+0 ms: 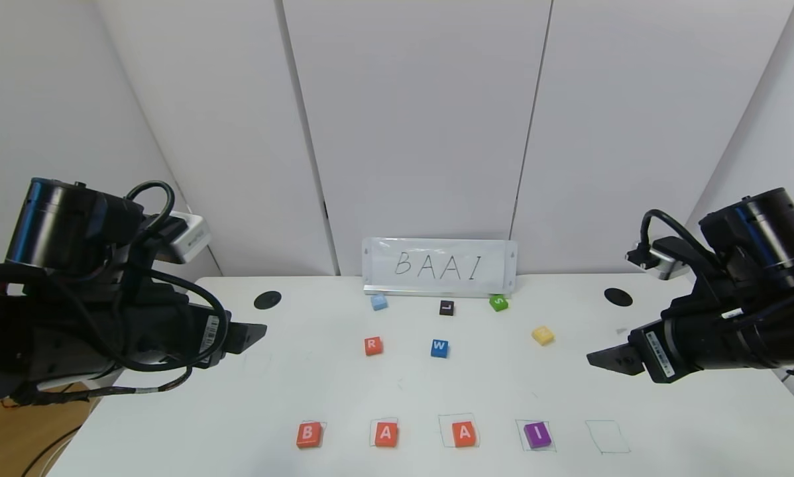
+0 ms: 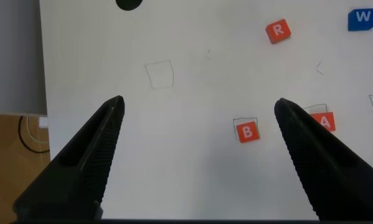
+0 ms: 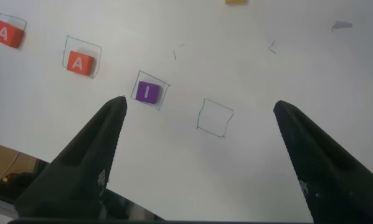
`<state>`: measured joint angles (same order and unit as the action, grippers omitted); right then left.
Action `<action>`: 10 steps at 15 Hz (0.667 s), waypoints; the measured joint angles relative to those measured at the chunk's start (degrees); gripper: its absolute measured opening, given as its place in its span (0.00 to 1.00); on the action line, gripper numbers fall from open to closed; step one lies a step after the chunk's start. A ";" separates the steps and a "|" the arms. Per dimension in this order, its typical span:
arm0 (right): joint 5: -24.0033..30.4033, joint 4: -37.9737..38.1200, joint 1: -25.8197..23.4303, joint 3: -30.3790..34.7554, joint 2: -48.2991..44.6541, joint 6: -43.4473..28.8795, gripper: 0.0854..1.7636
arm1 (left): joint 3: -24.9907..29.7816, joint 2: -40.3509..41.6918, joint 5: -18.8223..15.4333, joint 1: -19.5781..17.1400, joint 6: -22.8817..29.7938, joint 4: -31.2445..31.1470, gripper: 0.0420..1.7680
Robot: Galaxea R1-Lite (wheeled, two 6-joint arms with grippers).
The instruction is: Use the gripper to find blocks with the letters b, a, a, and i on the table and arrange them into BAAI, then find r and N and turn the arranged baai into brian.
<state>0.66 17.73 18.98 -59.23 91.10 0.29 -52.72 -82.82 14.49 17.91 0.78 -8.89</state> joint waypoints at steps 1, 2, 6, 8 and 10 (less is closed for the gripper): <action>0.02 -0.02 -0.07 0.04 -0.37 0.02 0.96 | 0.00 0.05 -0.02 0.04 0.00 0.00 0.97; 0.02 0.00 -0.11 0.06 -0.65 0.00 0.96 | 0.00 0.05 -0.02 0.04 -0.02 0.02 0.97; -3.66 -1.45 -1.62 1.19 -3.86 -3.52 0.96 | 0.96 2.84 -3.50 -3.56 -0.21 -0.37 0.97; -6.35 -2.71 -3.22 2.60 -11.75 -6.06 0.96 | 1.90 10.03 -5.94 -8.09 -0.62 -0.59 0.97; -9.06 -3.52 -5.03 4.30 -22.33 -8.25 0.96 | 2.82 17.73 -8.01 -12.54 -1.11 -0.94 0.97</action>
<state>-8.40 14.20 13.95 -54.93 68.77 -7.96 -49.91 -65.10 6.49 5.36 -0.33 -9.83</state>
